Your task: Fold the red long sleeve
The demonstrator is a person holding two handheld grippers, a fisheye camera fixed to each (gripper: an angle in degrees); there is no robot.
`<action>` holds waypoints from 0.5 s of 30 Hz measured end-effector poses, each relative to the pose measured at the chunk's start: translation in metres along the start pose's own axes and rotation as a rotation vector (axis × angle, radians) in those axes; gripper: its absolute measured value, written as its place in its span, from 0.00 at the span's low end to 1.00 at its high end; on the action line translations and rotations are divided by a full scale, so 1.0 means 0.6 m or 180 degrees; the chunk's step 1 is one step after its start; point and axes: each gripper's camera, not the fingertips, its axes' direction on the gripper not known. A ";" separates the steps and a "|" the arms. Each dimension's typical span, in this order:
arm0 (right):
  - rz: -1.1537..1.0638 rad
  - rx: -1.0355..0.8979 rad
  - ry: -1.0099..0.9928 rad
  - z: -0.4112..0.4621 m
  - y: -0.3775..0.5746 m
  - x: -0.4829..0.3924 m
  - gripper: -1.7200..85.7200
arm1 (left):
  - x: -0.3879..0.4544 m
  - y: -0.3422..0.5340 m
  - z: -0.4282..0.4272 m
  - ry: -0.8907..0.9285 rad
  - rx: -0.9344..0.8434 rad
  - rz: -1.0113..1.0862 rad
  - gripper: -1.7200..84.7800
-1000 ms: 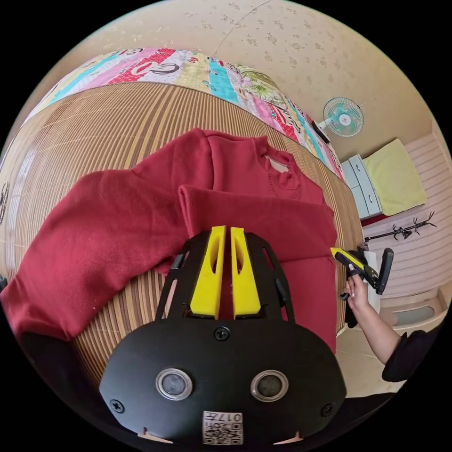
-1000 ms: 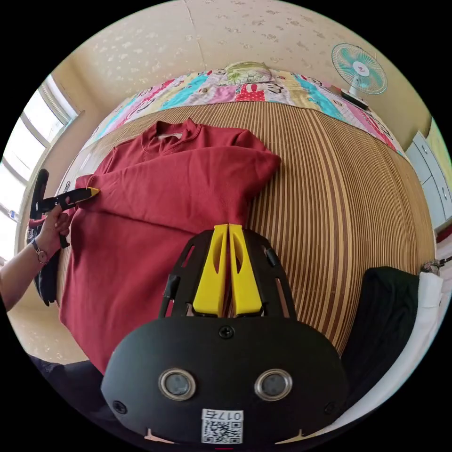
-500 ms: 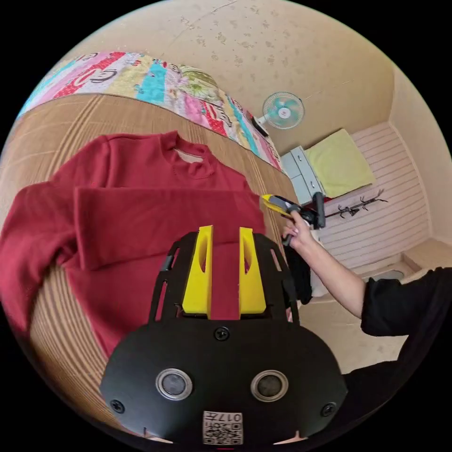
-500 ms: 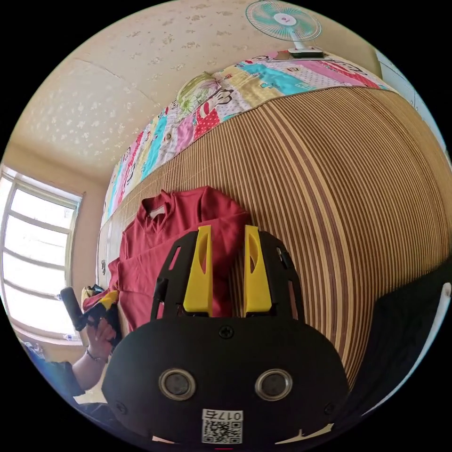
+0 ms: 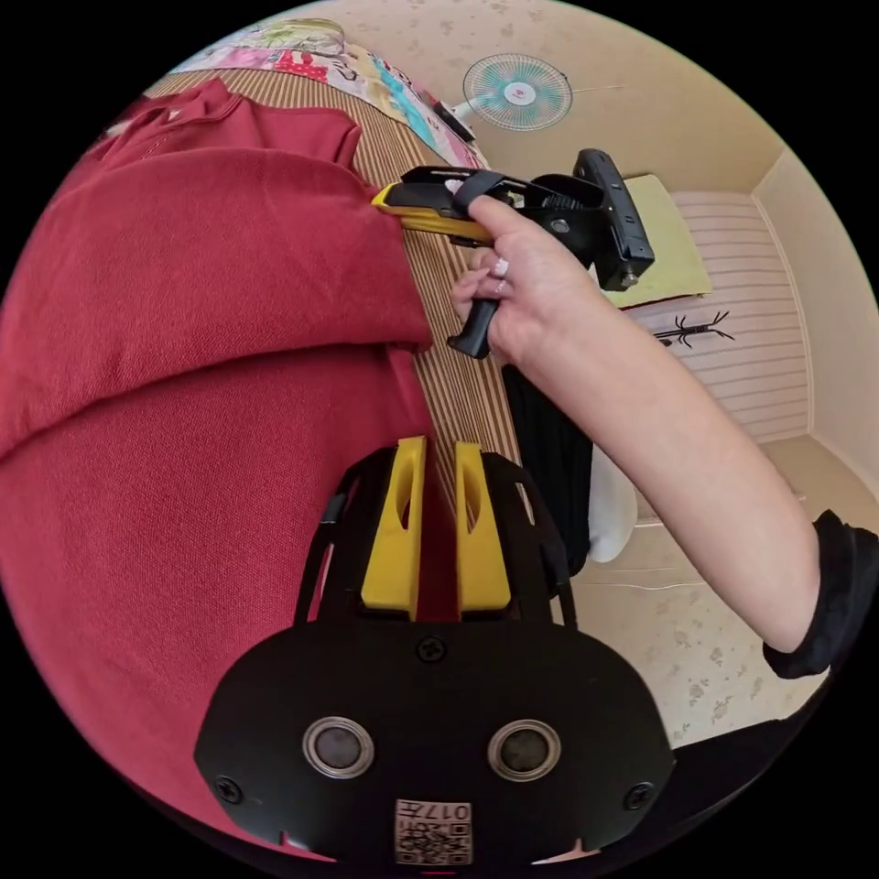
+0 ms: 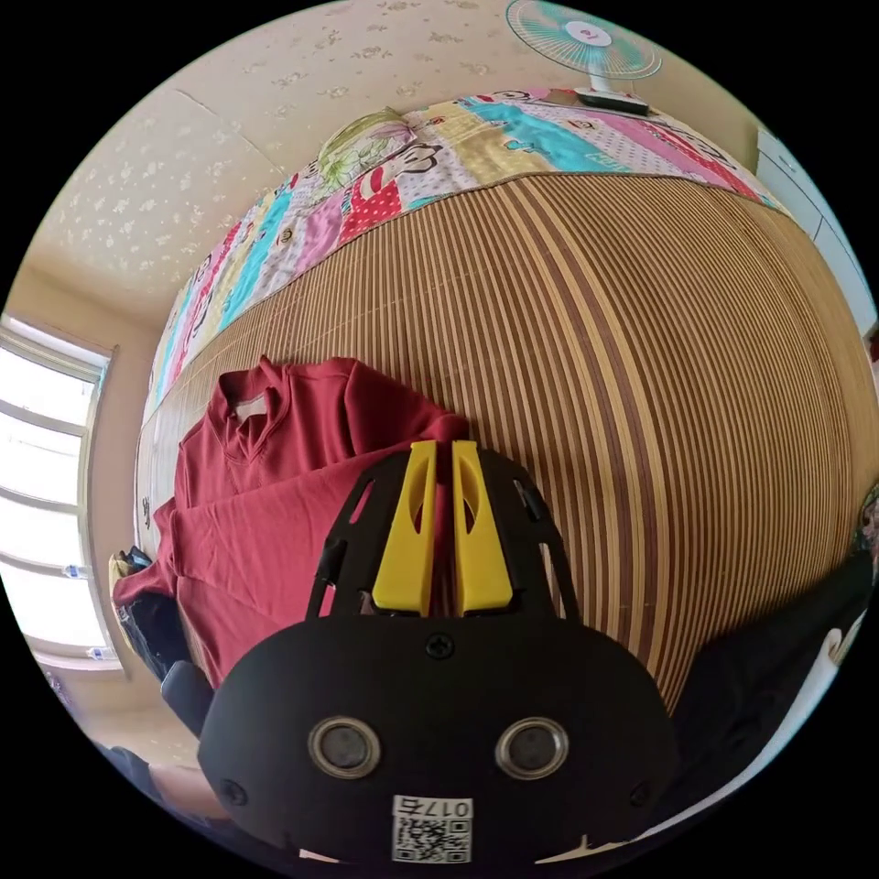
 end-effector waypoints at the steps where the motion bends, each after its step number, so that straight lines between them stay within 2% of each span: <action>1: -0.0168 -0.0062 0.0107 -0.003 -0.002 -0.015 0.07 | 0.004 0.005 -0.008 0.0013 0.0008 -0.0002 0.10; 5: -0.0444 0.0098 0.0271 -0.064 0.044 -0.043 0.09 | 0.013 0.094 -0.149 0.0145 0.0601 -0.0132 0.14; 10: -0.0732 0.0222 -0.0134 -0.142 0.172 -0.096 0.10 | -0.056 0.250 -0.419 -0.0199 0.1162 -0.0913 0.16; 13: -0.0978 0.0081 -0.0217 -0.150 0.255 -0.164 0.10 | -0.032 0.353 -0.626 -0.1152 0.1684 -0.0955 0.16; 15: -0.1067 0.0008 -0.0291 -0.146 0.292 -0.210 0.10 | 0.024 0.423 -0.752 -0.2302 0.2027 -0.0985 0.16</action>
